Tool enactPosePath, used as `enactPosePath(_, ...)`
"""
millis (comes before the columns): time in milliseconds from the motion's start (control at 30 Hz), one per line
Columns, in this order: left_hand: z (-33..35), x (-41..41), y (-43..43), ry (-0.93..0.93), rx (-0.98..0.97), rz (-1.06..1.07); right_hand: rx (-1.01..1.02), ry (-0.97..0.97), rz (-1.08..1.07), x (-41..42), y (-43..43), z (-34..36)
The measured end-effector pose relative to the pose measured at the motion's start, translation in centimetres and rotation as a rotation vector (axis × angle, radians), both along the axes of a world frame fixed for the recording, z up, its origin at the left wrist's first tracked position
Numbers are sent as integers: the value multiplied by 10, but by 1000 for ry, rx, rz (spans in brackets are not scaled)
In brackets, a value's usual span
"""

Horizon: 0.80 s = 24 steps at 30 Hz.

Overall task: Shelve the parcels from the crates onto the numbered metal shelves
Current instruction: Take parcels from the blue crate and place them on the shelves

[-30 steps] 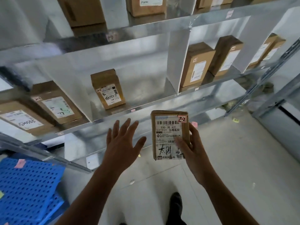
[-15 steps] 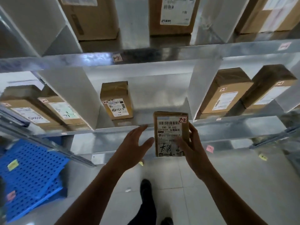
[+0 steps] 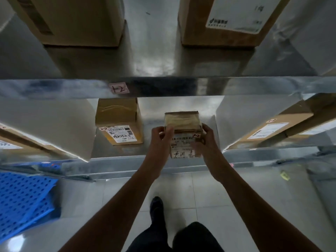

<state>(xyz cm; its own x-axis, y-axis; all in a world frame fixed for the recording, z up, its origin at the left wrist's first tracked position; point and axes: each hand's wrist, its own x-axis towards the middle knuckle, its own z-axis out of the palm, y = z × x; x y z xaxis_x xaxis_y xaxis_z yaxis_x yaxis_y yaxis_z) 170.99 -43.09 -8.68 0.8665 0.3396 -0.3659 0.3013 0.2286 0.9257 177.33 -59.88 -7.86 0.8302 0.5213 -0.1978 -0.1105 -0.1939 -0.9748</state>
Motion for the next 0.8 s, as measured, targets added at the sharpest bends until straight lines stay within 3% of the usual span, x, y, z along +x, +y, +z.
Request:
enactPosePath(167, -16, 26, -2, 31, 86, 47, -41, 58, -148, 32, 17, -15)
enactPosePath(500, -21, 37, -15, 32, 294, 86, -139, -47, -129, 47, 15, -23)
enactPosePath(567, -10, 27, -18, 44, 532, 109, -186, -121, -119, 44, 14, -18)
enactPosePath(667, 17, 2, -15, -94, 898, 213, -264, -365, -129, 39, 16, 0)
enactPosePath(733, 33, -15, 3, -202, 1075, 292, -302, -517, -59, 33, 23, 17)
enactPosePath(800, 42, -29, 34, -193, 1245, 384, -345, -636, 61, 28, 39, 33)
